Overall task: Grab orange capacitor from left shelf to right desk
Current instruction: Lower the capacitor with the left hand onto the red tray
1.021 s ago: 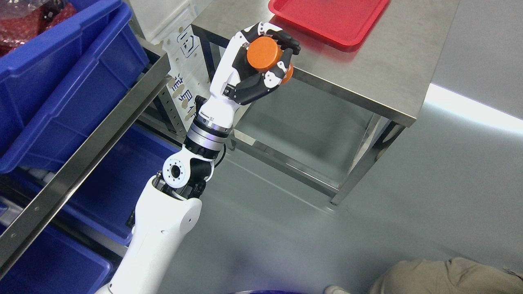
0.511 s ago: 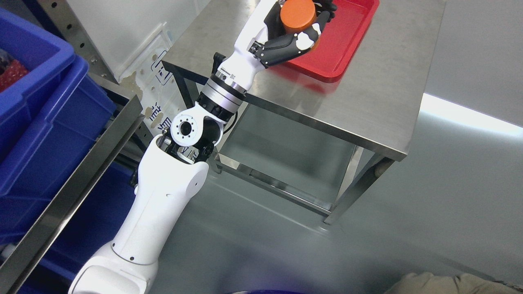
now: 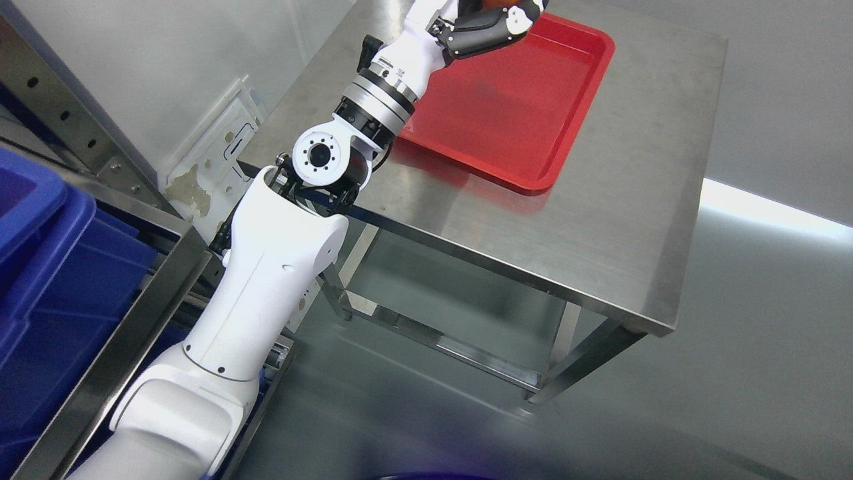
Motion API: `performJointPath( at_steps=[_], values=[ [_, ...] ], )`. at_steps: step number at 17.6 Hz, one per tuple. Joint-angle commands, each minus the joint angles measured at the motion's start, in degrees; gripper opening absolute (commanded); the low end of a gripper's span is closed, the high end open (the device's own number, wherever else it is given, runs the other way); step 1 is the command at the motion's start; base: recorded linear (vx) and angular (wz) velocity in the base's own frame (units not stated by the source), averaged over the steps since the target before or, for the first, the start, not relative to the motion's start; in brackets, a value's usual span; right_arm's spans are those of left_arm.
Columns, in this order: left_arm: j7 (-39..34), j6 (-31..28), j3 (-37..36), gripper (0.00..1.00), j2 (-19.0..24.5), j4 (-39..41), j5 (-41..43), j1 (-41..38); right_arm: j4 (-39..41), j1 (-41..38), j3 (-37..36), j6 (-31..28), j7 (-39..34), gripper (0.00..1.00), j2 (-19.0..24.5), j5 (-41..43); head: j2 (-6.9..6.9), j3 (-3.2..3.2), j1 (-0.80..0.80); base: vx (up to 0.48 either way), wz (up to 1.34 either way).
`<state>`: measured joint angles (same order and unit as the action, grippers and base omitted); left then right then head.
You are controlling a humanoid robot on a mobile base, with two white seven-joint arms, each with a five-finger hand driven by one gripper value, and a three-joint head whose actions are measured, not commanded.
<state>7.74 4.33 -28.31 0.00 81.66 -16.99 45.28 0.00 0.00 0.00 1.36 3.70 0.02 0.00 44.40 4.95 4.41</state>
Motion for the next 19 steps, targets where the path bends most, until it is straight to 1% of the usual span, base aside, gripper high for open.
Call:
performJointPath(
  at_steps=[1, 4, 9, 12, 17, 19],
  values=[
    [-1.0, 0.0, -3.0, 0.07, 1.0, -12.0, 0.3, 2.5, 1.0, -1.3, -0.6, 0.0, 0.0, 1.0, -1.0, -0.4, 0.0, 0.0, 0.0, 0.191, 0.03],
    [-1.2, 0.0, -4.6, 0.08, 1.0, -13.8, 0.3, 2.7, 1.0, -1.3, -0.6, 0.0, 0.0, 1.0, -1.0, -0.4, 0.0, 0.0, 0.0, 0.175, 0.04],
    [-1.8, -0.1, -12.7, 0.09, 1.0, -18.0, 0.6, 3.2, 1.0, -1.2, -0.6, 0.0, 0.0, 1.0, -1.0, -0.4, 0.0, 0.0, 0.0, 0.131, 0.03],
    [-1.8, -0.1, -16.2, 0.09, 1.0, -20.7, 0.6, 4.3, 1.0, -1.3, -0.6, 0.0, 0.0, 1.0, -1.0, -0.4, 0.0, 0.0, 0.0, 0.061, 0.0],
    [-1.9, -0.1, -18.4, 0.1, 1.0, -25.2, 1.9, 4.4, 1.0, -1.3, -0.6, 0.0, 0.0, 1.0, -1.0, -0.4, 0.0, 0.0, 0.0, 0.016, 0.01],
    [-2.0, -0.1, -18.9, 0.13, 1.0, -25.8, 1.9, 4.4, 1.0, -1.2, -0.6, 0.0, 0.0, 1.0, -1.0, -0.4, 0.0, 0.0, 0.0, -0.005, 0.0]
  ],
)
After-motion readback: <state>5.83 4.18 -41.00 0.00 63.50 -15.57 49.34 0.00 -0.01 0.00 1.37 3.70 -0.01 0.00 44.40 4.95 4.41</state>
